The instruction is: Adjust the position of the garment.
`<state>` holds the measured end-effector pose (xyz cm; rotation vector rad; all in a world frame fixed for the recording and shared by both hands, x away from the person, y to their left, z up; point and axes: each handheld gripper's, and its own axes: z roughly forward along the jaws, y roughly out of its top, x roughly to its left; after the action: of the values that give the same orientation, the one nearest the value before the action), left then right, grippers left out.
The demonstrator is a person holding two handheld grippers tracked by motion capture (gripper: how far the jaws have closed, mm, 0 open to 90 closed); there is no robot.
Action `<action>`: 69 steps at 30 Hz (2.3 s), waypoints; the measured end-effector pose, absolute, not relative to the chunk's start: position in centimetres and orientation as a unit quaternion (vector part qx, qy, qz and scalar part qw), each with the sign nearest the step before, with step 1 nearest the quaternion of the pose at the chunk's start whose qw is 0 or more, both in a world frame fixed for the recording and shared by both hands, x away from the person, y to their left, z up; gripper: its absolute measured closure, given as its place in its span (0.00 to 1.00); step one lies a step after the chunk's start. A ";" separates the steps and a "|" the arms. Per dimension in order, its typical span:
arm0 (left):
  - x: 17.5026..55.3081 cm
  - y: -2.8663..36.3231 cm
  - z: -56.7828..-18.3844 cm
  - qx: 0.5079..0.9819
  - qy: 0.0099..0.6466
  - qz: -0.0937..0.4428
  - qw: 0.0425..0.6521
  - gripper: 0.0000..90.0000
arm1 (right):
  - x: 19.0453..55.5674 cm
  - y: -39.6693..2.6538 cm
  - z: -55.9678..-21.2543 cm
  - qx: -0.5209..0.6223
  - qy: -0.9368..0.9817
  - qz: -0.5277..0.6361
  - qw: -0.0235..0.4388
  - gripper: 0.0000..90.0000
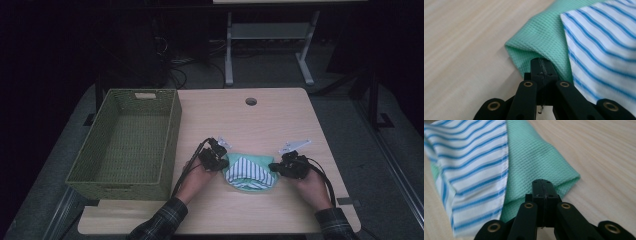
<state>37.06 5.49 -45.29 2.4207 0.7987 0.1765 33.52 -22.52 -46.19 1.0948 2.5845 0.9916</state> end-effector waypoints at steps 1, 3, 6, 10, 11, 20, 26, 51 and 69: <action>37.3 5.5 -45.3 0.905 0.302 0.066 0.291 1.00 | 33.3 -22.5 -46.2 0.367 0.865 0.332 0.080 1.00; 37.8 5.6 -45.4 0.904 0.303 0.064 0.295 1.00 | 33.1 -22.5 -46.2 0.362 0.867 0.333 0.080 1.00; 37.9 6.0 -45.3 0.900 0.308 0.055 0.303 0.99 | 33.0 -22.7 -45.8 0.363 0.862 0.341 0.092 1.00; 37.6 6.8 -44.9 0.897 0.311 0.056 0.309 0.99 | 34.2 -23.9 -45.1 0.380 0.843 0.365 0.107 1.00; 37.5 7.0 -44.8 0.897 0.311 0.054 0.310 0.99 | 34.6 -24.1 -45.1 0.382 0.841 0.368 0.109 1.00; 35.7 8.7 -43.6 0.890 0.315 0.049 0.325 0.91 | 37.4 -23.9 -46.0 0.380 0.847 0.357 0.106 1.00; 34.2 8.9 -43.1 0.888 0.312 0.053 0.334 0.69 | 37.2 -23.8 -46.4 0.369 0.856 0.350 0.095 1.00; 31.1 9.3 -42.2 0.906 0.261 0.033 0.331 0.34 | 31.3 -22.8 -46.4 0.342 0.867 0.358 0.057 1.00; 31.2 8.2 -42.9 0.927 0.210 0.030 0.310 0.30 | 30.2 -22.7 -46.0 0.352 0.858 0.364 0.089 0.78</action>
<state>31.20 8.16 -42.88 2.4487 0.5539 0.0795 30.21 -22.71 -46.01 1.0467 2.5513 1.0842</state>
